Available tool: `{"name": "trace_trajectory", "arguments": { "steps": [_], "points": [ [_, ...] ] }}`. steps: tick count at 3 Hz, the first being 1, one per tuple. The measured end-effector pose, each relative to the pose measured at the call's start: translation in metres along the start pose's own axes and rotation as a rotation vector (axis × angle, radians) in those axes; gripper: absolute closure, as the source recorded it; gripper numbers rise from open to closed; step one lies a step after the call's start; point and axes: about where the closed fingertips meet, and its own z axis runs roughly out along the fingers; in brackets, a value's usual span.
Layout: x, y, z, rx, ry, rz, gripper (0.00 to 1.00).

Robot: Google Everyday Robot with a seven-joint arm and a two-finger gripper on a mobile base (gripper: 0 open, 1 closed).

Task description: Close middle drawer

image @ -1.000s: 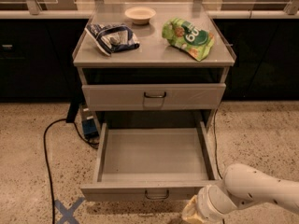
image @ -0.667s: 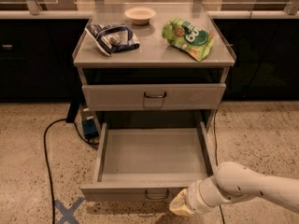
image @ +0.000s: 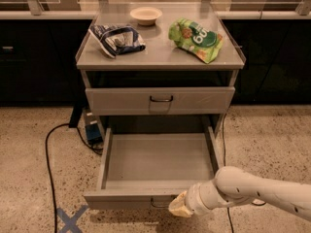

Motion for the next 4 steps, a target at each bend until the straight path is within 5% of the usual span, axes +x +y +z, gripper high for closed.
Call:
{"name": "trace_trajectory", "arguments": {
  "steps": [1,2,4],
  "points": [
    [0.002,-0.006,0.003,0.018,0.003,0.005,1.0],
    [-0.013,-0.04,0.011,0.097,-0.02,0.007,1.0],
    [-0.007,-0.053,0.008,0.133,-0.021,0.029,1.0]
  ]
}}
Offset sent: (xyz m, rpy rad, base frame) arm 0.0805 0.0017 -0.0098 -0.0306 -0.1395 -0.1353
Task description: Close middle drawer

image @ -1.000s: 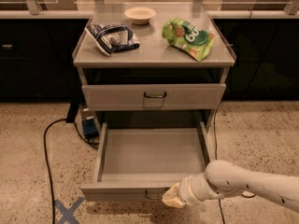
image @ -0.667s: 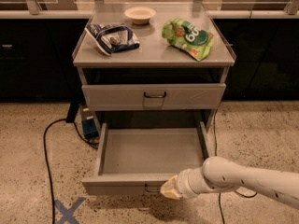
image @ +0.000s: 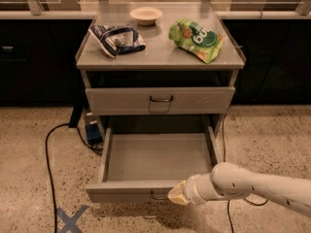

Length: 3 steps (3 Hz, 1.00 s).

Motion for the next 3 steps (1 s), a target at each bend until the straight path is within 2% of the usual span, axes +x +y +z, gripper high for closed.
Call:
{"name": "trace_trajectory", "arguments": {
  "steps": [1,2,3],
  "points": [
    [-0.008,-0.021,0.002,0.029,-0.006,-0.002,1.0],
    [-0.008,-0.021,0.002,0.029,-0.006,-0.002,1.0],
    [0.001,-0.035,-0.004,0.062,-0.019,0.039,1.0]
  ]
}}
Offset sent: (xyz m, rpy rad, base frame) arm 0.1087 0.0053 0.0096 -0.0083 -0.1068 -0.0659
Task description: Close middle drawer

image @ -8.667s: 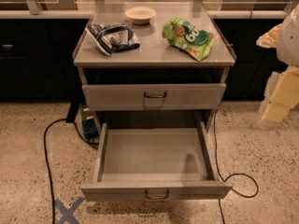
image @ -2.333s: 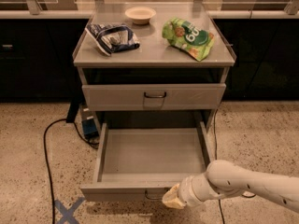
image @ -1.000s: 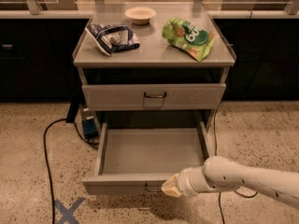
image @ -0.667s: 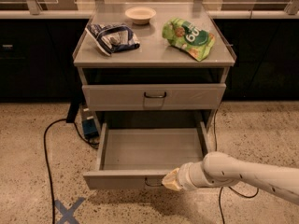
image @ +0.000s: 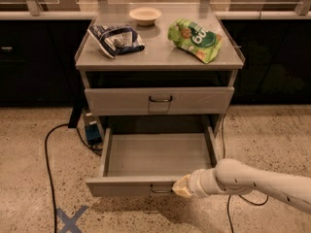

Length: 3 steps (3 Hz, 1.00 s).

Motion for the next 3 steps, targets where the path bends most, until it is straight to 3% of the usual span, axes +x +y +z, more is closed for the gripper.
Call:
{"name": "trace_trajectory", "arguments": {
  "steps": [1,3],
  "points": [
    [0.0,0.0,0.0,0.0,0.0,0.0,1.0],
    [0.005,-0.027,0.008,0.032,-0.031,0.037,1.0]
  ]
}}
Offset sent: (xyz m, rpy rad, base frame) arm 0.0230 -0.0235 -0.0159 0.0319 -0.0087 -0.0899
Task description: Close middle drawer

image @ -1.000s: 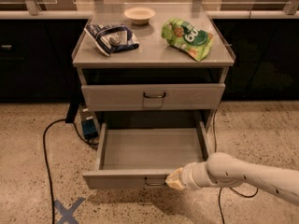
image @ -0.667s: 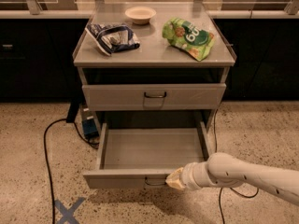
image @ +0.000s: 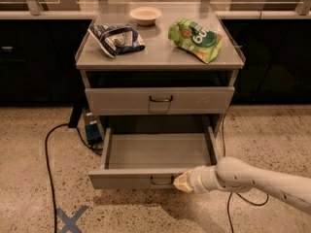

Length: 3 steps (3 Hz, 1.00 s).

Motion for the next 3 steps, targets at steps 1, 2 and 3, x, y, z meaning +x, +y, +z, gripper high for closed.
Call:
{"name": "trace_trajectory", "arguments": {
  "steps": [1,2,3],
  "points": [
    [-0.016,-0.02,0.007,0.021,-0.018,-0.01,1.0],
    [-0.016,-0.02,0.007,0.021,-0.018,-0.01,1.0],
    [-0.034,-0.035,0.013,0.028,-0.039,-0.026,1.0]
  ]
}}
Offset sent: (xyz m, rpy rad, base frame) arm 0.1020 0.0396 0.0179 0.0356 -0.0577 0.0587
